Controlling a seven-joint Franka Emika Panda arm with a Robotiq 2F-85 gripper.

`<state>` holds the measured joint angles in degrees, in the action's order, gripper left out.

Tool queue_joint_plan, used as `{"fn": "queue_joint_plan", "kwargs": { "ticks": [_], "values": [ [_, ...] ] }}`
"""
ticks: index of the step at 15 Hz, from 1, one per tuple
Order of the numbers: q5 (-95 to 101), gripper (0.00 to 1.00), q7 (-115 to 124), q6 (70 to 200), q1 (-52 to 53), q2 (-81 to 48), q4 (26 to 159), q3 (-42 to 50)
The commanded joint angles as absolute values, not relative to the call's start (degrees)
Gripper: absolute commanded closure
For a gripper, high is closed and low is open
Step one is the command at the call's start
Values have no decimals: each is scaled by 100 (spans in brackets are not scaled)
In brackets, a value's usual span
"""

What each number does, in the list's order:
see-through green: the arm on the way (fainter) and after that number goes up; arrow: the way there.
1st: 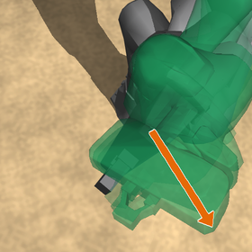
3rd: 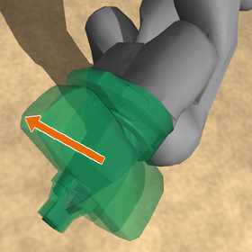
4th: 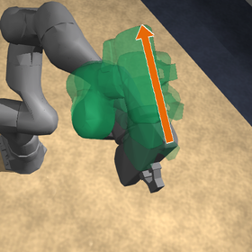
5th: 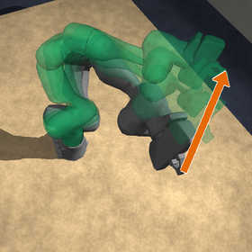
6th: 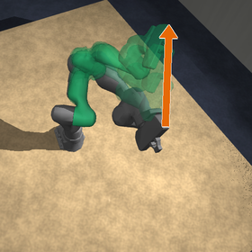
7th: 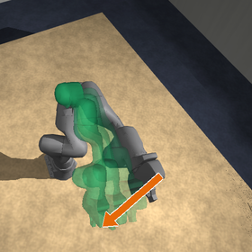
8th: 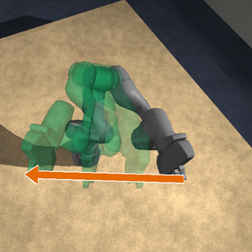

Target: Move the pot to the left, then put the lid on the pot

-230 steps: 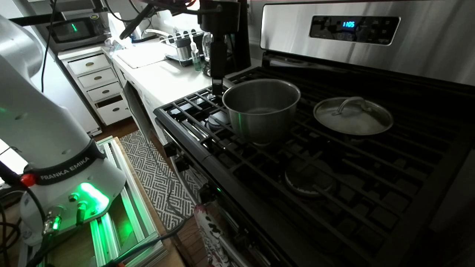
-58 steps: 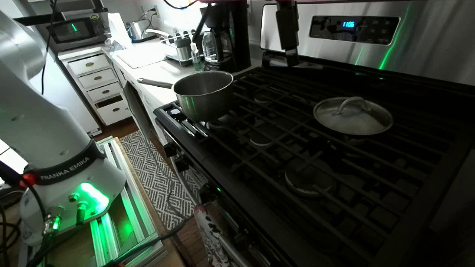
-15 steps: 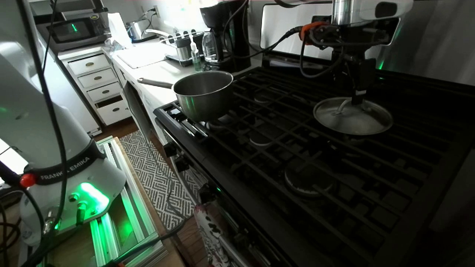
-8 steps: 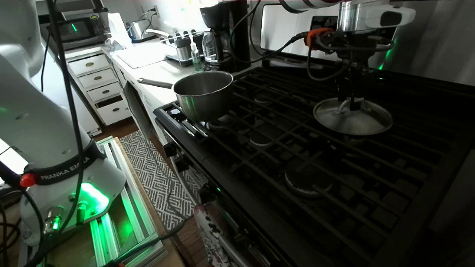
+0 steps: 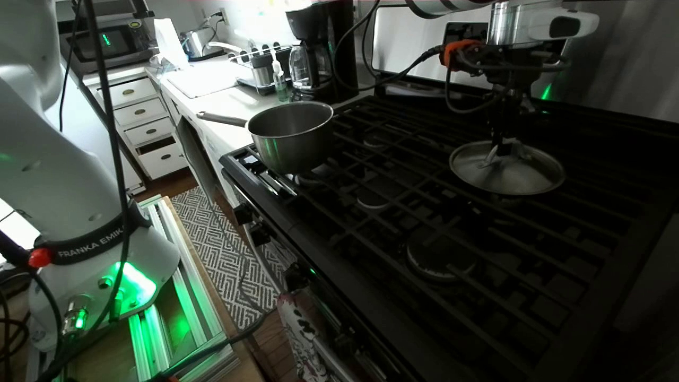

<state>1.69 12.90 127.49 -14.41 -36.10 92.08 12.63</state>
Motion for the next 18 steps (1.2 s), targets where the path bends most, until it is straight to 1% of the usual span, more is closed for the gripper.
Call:
{"fn": "queue_joint_plan", "kwargs": {
  "ticks": [1,6,7,8,9,13,14,15,17,18],
  "values": [
    [-9,96,1074,12540,-1561,-3722,8952,1214],
    [-7,96,1013,12552,-1590,-3748,8944,1223],
    [-9,60,1029,12544,-1588,-3768,8932,1228],
    [-3,59,1028,12555,-1588,-3781,8925,1230],
    [-9,54,1030,12557,-1592,-3797,8912,1228],
    [-7,26,1037,12578,-1605,-3861,8848,1234],
    [-13,40,1022,12570,-1617,-3881,8816,1229],
    [-17,65,1015,12565,-1626,-3898,8794,1226],
    [-22,66,1001,12558,-1643,-3925,8752,1221],
    [-23,73,991,12553,-1651,-3936,8737,1218]
  ]
}}
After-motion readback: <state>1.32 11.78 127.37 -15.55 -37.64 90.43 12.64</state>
